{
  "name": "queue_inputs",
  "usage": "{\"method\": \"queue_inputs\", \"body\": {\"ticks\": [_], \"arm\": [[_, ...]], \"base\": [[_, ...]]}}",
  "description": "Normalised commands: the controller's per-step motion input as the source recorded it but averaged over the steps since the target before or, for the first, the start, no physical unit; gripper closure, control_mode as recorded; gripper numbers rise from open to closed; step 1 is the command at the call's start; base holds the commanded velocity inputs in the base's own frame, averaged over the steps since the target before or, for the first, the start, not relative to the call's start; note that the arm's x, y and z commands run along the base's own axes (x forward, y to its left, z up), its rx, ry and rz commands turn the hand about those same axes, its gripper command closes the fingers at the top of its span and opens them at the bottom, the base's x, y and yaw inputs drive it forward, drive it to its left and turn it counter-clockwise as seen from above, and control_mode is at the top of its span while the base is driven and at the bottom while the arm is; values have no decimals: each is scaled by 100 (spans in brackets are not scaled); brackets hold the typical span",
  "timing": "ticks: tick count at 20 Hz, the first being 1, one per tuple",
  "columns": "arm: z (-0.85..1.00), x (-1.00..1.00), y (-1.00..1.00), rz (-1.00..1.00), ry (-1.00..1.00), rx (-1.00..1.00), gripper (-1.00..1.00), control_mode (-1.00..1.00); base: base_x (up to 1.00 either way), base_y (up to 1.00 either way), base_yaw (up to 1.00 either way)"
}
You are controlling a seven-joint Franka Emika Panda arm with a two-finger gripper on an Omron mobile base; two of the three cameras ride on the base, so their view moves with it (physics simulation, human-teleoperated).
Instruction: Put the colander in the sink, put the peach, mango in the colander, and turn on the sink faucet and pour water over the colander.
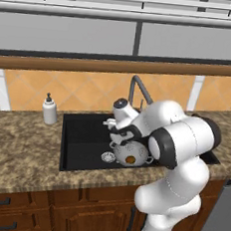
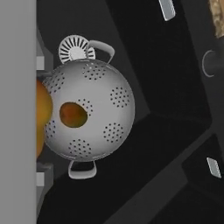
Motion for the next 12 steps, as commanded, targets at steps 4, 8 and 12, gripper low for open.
{"method": "queue_inputs", "body": {"ticks": [4,8,12], "arm": [[-62,0,0,-4,0,-11,100,-100],[-68,0,-7,-7,0,-13,100,-100],[-51,0,-26,-7,0,-5,100,-100]], "base": [[0,0,0],[0,0,0],[0,0,0]]}}
